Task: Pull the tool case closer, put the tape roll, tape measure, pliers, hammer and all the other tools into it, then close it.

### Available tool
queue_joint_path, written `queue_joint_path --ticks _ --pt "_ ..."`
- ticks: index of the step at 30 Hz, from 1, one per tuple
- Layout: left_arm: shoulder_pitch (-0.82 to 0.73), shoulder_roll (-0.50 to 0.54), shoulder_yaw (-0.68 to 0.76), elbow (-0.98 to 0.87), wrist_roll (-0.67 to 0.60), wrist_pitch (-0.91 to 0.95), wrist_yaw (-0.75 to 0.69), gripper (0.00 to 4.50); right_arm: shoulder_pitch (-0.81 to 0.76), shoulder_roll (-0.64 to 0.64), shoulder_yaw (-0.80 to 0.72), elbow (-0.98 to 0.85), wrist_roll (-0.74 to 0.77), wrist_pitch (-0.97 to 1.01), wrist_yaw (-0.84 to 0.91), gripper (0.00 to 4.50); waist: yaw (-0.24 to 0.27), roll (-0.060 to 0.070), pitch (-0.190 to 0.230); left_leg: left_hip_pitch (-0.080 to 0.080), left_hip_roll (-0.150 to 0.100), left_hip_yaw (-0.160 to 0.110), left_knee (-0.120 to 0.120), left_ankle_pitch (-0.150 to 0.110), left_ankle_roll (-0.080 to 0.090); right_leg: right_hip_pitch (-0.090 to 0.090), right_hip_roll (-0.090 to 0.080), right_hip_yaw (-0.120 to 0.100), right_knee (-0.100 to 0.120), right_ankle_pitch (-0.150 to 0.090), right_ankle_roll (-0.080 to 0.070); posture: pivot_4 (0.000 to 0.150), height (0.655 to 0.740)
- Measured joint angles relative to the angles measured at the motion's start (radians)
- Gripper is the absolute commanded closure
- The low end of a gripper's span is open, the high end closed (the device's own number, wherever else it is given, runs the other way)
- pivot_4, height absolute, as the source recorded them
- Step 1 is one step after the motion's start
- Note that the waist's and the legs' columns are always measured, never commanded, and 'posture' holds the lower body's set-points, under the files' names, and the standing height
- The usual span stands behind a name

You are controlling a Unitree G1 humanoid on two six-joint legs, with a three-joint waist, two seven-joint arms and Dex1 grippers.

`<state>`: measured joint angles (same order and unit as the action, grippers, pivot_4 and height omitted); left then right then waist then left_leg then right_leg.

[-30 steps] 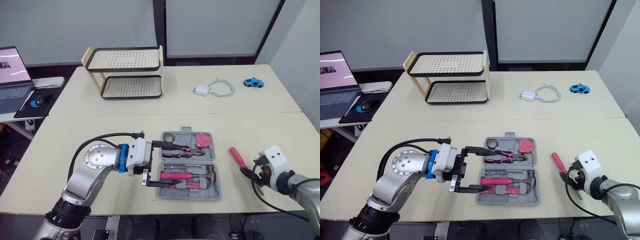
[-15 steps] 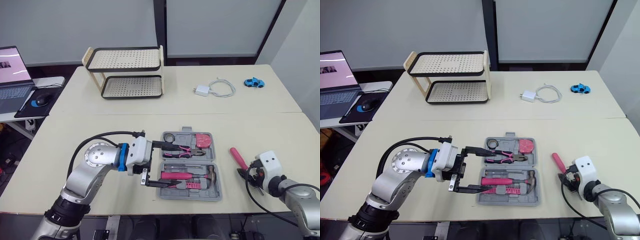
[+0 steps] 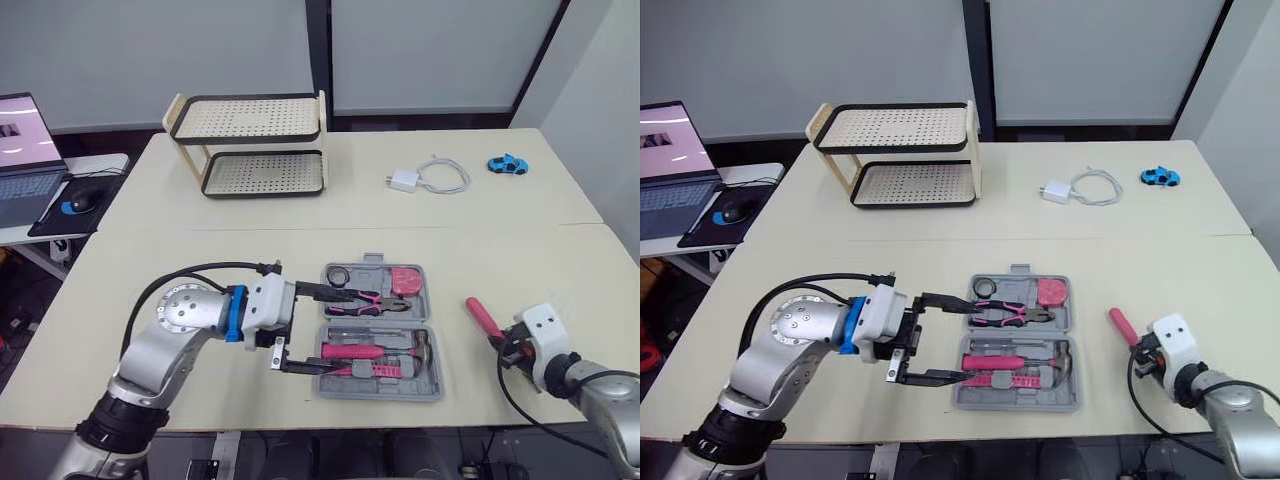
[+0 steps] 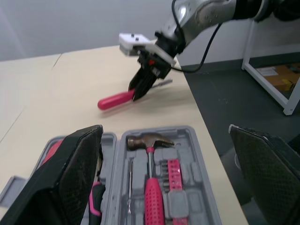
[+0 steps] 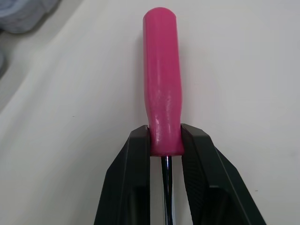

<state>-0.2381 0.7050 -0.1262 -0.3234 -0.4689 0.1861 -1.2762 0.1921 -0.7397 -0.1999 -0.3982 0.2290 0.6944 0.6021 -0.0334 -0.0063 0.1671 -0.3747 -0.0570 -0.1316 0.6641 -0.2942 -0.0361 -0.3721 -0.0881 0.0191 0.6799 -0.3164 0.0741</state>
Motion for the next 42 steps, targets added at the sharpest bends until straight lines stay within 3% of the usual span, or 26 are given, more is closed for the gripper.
queue_joint_path --ticks 5,9,12,19,25,34,42 --pt "0.052 0.107 0.072 0.048 -0.001 -0.028 -0.074 0.0 -0.056 -0.19 0.031 -0.217 0.067 0.136 0.112 3.9 0.003 -0.001 0.0 -0.001 0.002 -0.002 -0.001 0.0 0.0 0.0 0.0 -0.002 -0.001 0.0 0.0 0.15 0.74" --pt "0.153 0.22 0.121 0.055 -0.001 -0.078 -0.179 0.0 -0.136 -0.349 0.15 -0.393 0.116 0.241 0.204 3.9 0.003 -0.001 0.0 -0.003 0.001 -0.002 -0.001 0.0 0.0 -0.001 -0.001 -0.003 -0.003 0.0 0.0 0.15 0.74" --pt "0.223 0.242 0.143 0.052 -0.001 -0.119 -0.223 0.0 -0.21 -0.38 0.283 -0.46 0.112 0.263 0.226 3.9 0.005 -0.001 0.001 -0.004 0.001 -0.002 -0.001 0.0 0.0 0.0 -0.002 -0.003 -0.004 0.0 0.0 0.15 0.74" --pt "0.308 0.237 0.185 0.056 -0.02 -0.209 -0.266 0.0 -0.381 -0.333 0.579 -0.503 0.083 0.309 0.224 3.9 0.006 -0.003 0.001 -0.005 0.001 -0.002 0.0 0.0 0.0 -0.001 -0.002 -0.004 -0.004 0.0 0.0 0.15 0.74" --pt "0.334 0.229 0.195 0.092 -0.021 -0.295 -0.306 0.0 -0.558 -0.211 0.814 -0.433 0.004 0.351 0.205 3.9 0.003 -0.003 0.001 -0.005 0.001 -0.002 0.0 0.0 0.0 -0.003 -0.002 -0.004 -0.003 0.0 0.0 0.15 0.74" --pt "0.341 0.207 0.195 0.087 -0.034 -0.316 -0.305 0.0 -0.666 -0.083 0.958 -0.336 -0.051 0.383 0.201 3.9 0.003 -0.003 0.001 -0.005 0.001 -0.003 0.0 0.0 0.0 -0.004 -0.002 -0.004 -0.002 0.0 0.0 0.15 0.74" --pt "0.333 0.199 0.181 0.086 -0.027 -0.318 -0.284 0.0 -0.673 -0.014 0.996 -0.272 -0.063 0.385 0.177 3.9 0.002 -0.003 0.001 -0.005 0.001 -0.003 0.0 0.0 0.0 -0.005 -0.002 -0.003 -0.001 0.0 0.0 0.15 0.74"
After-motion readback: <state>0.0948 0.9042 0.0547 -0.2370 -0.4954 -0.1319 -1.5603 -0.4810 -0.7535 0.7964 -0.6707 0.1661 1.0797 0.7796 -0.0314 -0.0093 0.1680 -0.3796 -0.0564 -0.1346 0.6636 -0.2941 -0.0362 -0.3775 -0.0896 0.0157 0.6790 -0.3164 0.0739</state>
